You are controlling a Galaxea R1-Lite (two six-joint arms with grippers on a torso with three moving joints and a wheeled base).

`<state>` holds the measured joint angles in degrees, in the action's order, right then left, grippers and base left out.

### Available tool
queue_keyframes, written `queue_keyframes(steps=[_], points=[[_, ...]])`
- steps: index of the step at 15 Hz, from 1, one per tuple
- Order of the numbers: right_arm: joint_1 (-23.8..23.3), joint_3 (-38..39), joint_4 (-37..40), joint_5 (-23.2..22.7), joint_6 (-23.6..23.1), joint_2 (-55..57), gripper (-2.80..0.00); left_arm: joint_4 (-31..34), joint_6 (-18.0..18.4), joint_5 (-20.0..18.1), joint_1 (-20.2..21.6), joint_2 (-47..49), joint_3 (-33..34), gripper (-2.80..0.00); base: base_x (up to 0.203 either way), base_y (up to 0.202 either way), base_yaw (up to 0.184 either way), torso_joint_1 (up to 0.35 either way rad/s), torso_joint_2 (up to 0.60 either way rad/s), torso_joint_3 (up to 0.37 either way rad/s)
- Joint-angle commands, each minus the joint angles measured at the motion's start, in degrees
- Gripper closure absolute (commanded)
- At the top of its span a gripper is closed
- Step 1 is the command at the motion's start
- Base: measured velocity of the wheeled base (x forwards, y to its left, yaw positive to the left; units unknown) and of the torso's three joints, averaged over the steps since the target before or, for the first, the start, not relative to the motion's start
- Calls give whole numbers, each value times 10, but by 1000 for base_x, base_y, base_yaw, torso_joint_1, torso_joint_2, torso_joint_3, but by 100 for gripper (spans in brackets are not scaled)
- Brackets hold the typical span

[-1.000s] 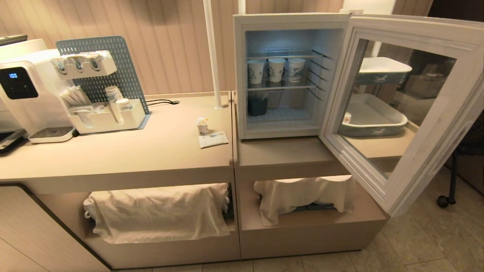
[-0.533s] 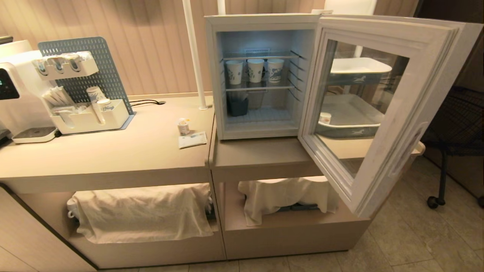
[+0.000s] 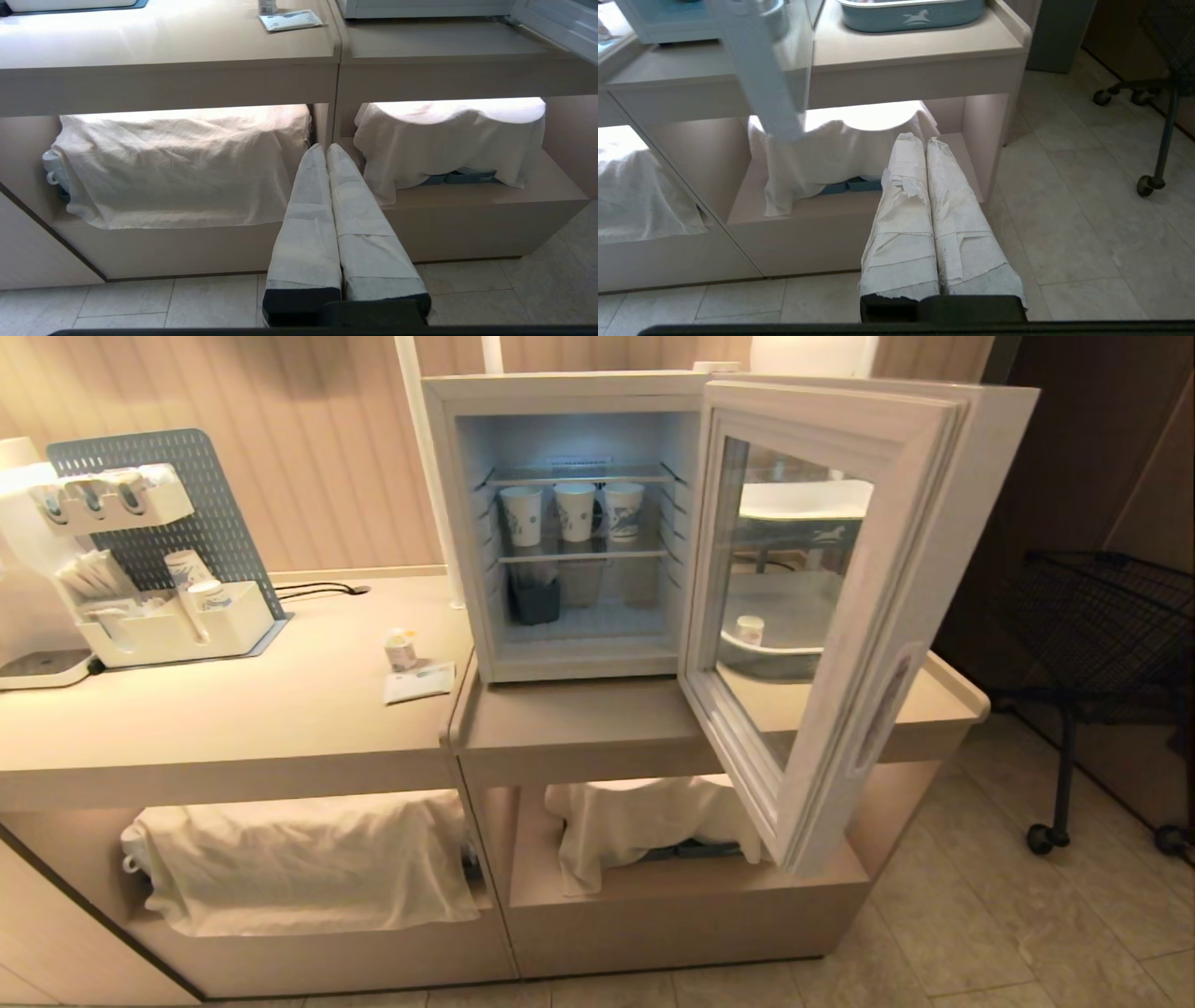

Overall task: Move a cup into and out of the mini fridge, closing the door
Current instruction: Close the freezer door

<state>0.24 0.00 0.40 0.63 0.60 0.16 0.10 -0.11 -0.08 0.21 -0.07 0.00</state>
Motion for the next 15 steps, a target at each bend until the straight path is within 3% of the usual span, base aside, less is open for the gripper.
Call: queue_keyframes(steps=[1, 4, 8, 15], points=[[0, 0, 0, 0, 0, 1, 0, 0, -1, 0, 0, 0, 0, 0, 0, -196, -1, -1, 4, 7], [0, 0, 0, 1, 0, 1, 0, 0, -1, 0, 0, 0, 0, 0, 0, -168, -2, 2, 3, 1], [0, 0, 0, 0, 0, 1, 0, 0, -1, 0, 0, 0, 0, 0, 0, -16, 0, 2, 1, 1], [0, 0, 0, 0, 0, 1, 0, 0, -2, 0, 0, 0, 0, 0, 166, -1, -1, 5, 2, 3]])
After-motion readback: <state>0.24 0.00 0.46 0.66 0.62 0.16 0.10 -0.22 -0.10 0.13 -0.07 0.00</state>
